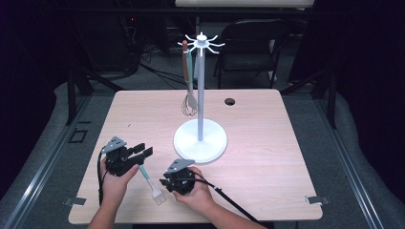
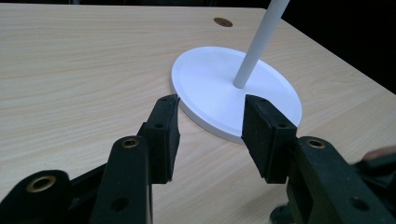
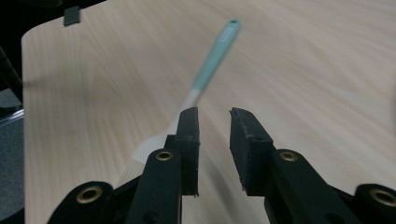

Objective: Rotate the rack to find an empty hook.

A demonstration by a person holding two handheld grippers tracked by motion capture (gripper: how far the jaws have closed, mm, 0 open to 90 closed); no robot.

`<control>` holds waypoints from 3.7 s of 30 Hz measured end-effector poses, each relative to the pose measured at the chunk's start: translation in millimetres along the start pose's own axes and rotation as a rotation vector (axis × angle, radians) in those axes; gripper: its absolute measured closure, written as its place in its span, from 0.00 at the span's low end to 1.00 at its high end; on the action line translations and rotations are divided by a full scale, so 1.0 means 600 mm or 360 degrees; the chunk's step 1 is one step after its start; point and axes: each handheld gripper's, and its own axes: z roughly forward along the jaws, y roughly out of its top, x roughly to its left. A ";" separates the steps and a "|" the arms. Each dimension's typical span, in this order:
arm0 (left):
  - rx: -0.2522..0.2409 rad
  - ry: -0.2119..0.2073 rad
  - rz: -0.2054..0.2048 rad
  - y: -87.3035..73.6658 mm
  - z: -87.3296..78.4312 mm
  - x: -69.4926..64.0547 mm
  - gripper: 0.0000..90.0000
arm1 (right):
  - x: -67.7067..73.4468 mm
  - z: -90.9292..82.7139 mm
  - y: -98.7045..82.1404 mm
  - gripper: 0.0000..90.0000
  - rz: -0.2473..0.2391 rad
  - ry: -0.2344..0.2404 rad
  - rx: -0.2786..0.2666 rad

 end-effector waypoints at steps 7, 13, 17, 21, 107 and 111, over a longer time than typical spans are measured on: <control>0.0000 -0.0002 0.0007 -0.001 0.001 0.000 0.62 | 0.032 0.050 0.007 0.78 0.0003 0.0021 0.0016; -0.0007 0.0003 0.0002 -0.002 0.000 0.001 0.62 | 0.041 0.072 0.009 0.79 -0.0006 -0.0020 0.0061; 0.0000 0.0001 0.0005 -0.002 0.001 -0.001 0.62 | 0.044 0.071 0.007 0.87 -0.0050 -0.0039 0.0085; 0.0006 0.0003 0.0015 -0.003 0.003 -0.004 0.62 | 0.038 0.055 0.003 0.92 -0.0070 -0.0068 0.0100; 0.0146 -0.0112 0.0088 -0.032 0.054 -0.057 0.61 | -0.085 -0.131 -0.084 0.89 -0.0014 -0.0125 0.0431; 0.0157 -0.0115 0.0090 -0.032 0.053 -0.056 0.61 | -0.086 -0.128 -0.076 0.88 -0.0040 -0.0116 0.0484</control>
